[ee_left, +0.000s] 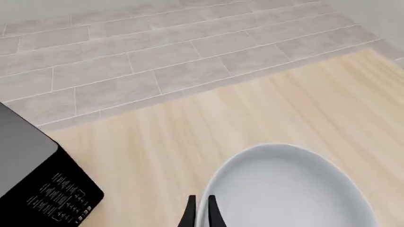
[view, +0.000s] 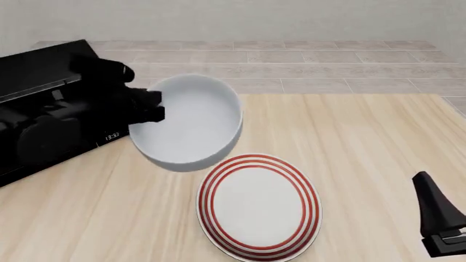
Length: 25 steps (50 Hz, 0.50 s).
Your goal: Pick up the white bowl and put it on the plate.
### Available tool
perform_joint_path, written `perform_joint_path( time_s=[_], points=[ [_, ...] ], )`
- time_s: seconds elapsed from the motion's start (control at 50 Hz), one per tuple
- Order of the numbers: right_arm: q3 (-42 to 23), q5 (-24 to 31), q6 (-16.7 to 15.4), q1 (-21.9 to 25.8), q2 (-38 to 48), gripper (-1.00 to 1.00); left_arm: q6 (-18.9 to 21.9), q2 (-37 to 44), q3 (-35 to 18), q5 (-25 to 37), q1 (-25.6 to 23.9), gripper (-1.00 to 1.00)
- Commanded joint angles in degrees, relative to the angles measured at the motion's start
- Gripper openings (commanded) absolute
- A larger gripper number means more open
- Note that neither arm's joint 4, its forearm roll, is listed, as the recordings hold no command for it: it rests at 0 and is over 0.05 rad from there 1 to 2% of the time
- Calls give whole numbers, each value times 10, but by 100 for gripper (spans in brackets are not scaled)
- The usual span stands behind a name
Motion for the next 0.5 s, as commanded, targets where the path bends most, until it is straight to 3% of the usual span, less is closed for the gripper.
perform_joint_path(
  time_s=[0.02, 0.24, 0.5],
  points=[
    [3, -1, -1, 2, 0, 100, 14, 47, 16, -45, -40, -100],
    [-1, 3, 0, 1, 0, 100, 20, 116, 28, -99, -70, -100],
    [6, -2, 0, -5, 0, 100, 16, 186, 7, -125, -92, -100]
  ],
)
